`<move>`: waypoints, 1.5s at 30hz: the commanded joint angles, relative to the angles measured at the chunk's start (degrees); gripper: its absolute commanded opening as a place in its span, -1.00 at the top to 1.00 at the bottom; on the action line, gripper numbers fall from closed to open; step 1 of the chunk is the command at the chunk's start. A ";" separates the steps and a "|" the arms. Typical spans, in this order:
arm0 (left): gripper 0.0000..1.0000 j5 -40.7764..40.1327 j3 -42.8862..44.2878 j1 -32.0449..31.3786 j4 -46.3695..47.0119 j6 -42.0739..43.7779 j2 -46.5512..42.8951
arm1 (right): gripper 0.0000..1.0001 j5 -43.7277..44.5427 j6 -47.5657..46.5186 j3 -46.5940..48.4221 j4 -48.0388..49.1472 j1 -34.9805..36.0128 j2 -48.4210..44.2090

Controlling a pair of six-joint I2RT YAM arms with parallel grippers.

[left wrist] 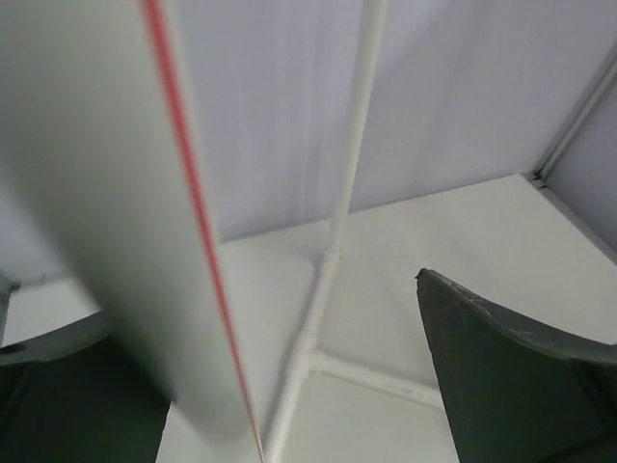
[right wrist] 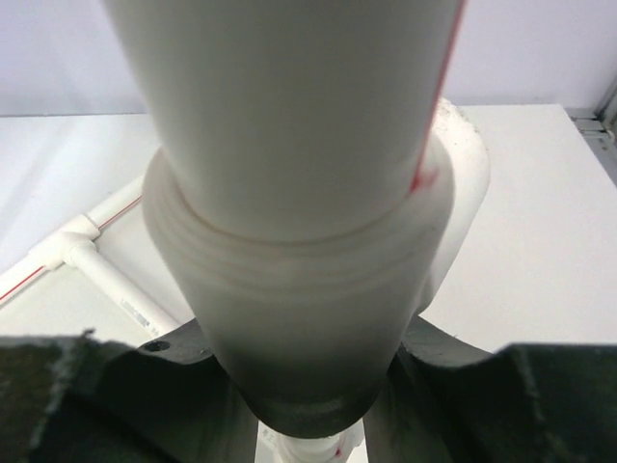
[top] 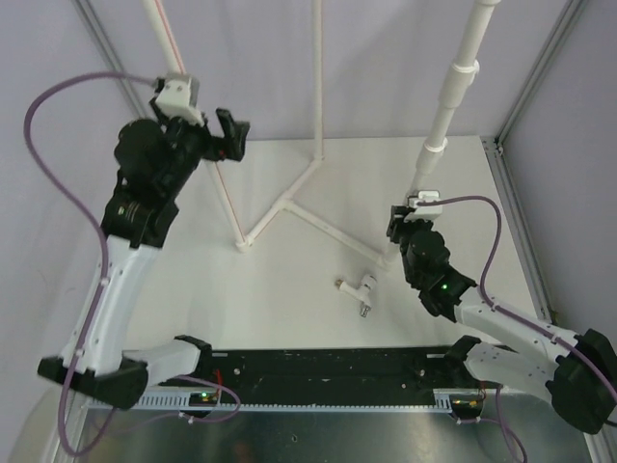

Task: Install the water faucets
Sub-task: Adjust the adaptor at the center of the board.

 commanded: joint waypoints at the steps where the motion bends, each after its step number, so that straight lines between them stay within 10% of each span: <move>1: -0.99 -11.44 -13.88 -0.52 -0.32 -8.94 -13.53 | 1.00 0.26 3.27 3.28 -4.32 7.24 3.81; 15: -0.99 -24.72 -40.27 -0.48 -5.66 -15.50 -30.26 | 1.00 13.31 12.36 8.28 -12.47 19.76 8.47; 32: -0.99 -13.01 2.87 4.17 -1.83 -10.02 21.40 | 1.00 23.77 15.00 2.38 -21.12 35.84 -1.73; 45: -0.99 -10.25 -38.12 4.24 -0.37 -22.05 -25.38 | 1.00 10.49 3.66 8.21 1.89 36.41 16.82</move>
